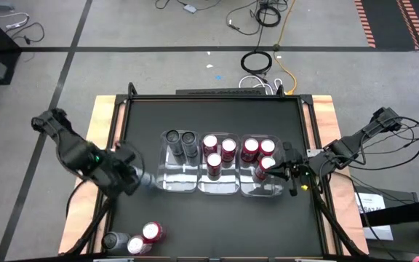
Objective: Sort soda cans
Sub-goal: Put the white-blue soda can into the left transparent bin
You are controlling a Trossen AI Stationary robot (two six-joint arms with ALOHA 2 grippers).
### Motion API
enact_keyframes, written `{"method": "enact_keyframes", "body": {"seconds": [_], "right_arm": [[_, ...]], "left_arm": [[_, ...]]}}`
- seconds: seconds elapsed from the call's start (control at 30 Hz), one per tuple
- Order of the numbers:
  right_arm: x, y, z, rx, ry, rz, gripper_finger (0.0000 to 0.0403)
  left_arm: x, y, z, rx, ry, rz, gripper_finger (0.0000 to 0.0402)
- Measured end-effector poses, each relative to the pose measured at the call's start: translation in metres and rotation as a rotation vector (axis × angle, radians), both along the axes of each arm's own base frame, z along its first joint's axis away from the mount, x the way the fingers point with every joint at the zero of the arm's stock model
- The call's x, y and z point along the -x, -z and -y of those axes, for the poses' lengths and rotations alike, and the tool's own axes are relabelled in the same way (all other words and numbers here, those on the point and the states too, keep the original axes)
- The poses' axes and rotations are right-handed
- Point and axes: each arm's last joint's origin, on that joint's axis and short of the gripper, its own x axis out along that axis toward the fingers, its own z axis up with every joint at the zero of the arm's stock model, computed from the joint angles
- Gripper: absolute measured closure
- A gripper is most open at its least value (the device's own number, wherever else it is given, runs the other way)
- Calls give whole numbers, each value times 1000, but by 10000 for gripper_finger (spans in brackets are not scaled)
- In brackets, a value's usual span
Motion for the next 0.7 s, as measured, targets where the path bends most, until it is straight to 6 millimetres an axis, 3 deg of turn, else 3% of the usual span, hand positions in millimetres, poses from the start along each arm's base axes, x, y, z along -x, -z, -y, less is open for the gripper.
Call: {"method": "enact_keyframes", "body": {"seconds": [0.33, 0.53, 0.7], "right_arm": [[0, -1, 2, -5, 85, 19, 402], [0, -1, 3, -41, 130, 26, 402], [0, -1, 4, -54, 179, 39, 402]], "left_arm": [[4, -15, -48, -106, 71, 85, 116], [-11, -12, -70, -168, 126, 5, 116], [-37, -8, -86, -142, 237, 26, 116]]}}
